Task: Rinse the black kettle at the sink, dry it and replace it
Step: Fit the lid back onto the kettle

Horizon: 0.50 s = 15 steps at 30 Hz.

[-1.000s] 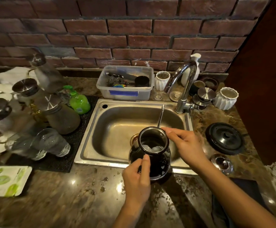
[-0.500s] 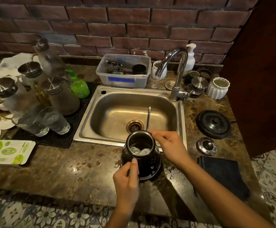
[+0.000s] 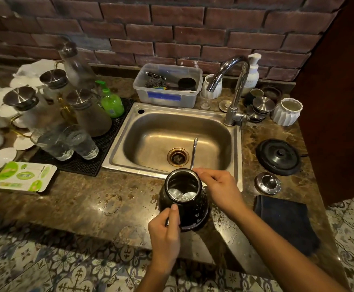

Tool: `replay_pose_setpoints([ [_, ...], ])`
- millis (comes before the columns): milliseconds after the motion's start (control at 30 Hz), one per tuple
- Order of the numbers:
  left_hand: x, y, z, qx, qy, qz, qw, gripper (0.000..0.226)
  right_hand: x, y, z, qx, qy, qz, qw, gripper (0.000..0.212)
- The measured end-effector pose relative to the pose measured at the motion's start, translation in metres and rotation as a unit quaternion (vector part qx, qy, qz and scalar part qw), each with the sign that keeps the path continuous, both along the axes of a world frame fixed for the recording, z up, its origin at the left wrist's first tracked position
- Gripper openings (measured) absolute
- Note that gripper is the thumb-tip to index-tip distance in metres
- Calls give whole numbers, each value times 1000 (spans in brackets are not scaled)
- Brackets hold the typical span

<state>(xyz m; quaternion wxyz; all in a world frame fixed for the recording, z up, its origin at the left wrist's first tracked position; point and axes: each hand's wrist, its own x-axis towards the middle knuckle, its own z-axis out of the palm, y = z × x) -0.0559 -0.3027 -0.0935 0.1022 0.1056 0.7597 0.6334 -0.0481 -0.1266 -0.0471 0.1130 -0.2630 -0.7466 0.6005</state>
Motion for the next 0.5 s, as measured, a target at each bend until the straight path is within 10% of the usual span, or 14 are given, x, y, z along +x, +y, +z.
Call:
replay_pose_setpoints([
  [500, 6, -1, 0, -20, -9, -1, 1000, 52, 5, -9, -9, 3, 5, -12, 1000, 24],
])
